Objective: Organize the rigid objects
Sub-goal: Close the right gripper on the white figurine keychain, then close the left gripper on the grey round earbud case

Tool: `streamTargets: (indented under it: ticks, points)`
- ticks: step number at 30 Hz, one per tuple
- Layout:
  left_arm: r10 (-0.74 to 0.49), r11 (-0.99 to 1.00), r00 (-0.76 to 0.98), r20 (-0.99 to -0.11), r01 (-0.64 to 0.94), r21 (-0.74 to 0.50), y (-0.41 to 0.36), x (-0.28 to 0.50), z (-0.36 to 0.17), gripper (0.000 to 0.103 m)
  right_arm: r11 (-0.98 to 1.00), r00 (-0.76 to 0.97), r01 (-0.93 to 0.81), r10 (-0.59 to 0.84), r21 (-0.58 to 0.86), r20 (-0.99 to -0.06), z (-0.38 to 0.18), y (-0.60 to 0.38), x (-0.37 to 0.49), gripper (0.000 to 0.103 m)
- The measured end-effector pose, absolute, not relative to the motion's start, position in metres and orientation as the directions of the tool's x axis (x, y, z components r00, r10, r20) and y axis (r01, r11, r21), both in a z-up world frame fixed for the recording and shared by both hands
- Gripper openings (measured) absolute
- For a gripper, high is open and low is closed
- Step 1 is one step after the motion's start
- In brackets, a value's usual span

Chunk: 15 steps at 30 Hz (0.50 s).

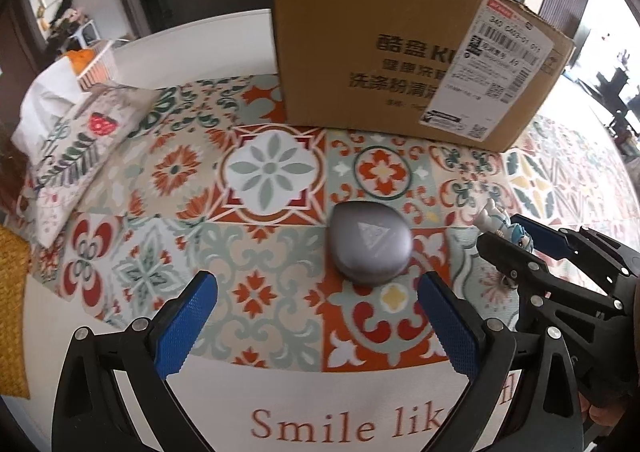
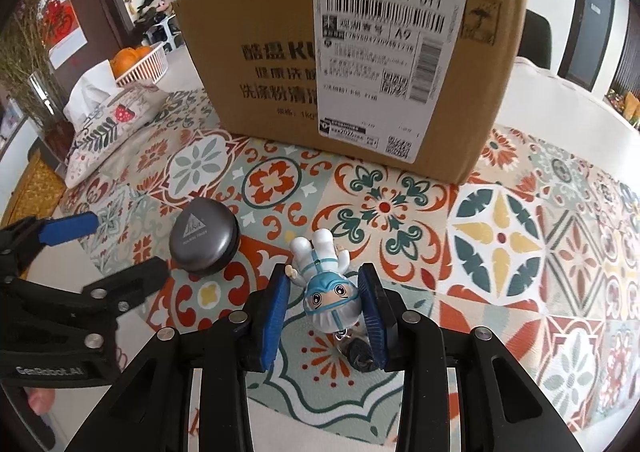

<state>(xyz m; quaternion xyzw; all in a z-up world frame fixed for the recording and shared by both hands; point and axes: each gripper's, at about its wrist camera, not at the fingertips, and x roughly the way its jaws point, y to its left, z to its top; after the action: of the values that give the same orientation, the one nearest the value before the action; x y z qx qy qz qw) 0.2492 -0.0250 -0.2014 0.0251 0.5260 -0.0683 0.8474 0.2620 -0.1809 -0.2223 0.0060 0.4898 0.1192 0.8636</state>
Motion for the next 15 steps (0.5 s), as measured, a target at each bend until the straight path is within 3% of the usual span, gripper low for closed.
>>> streamTargets:
  ticks: [8, 15]
  points:
    - [-0.128, 0.983, 0.415, -0.901, 0.171, -0.06, -0.041, 0.265, -0.218, 0.093, 0.981, 0.502, -0.164, 0.173, 0.103, -0.847, -0.22, -0.191, 0.262, 0.036]
    - [-0.111, 0.984, 0.389, -0.915, 0.173, -0.046, -0.051, 0.281, -0.235, 0.077, 0.985, 0.494, -0.136, 0.162, 0.108, -0.854, -0.227, -0.199, 0.268, 0.036]
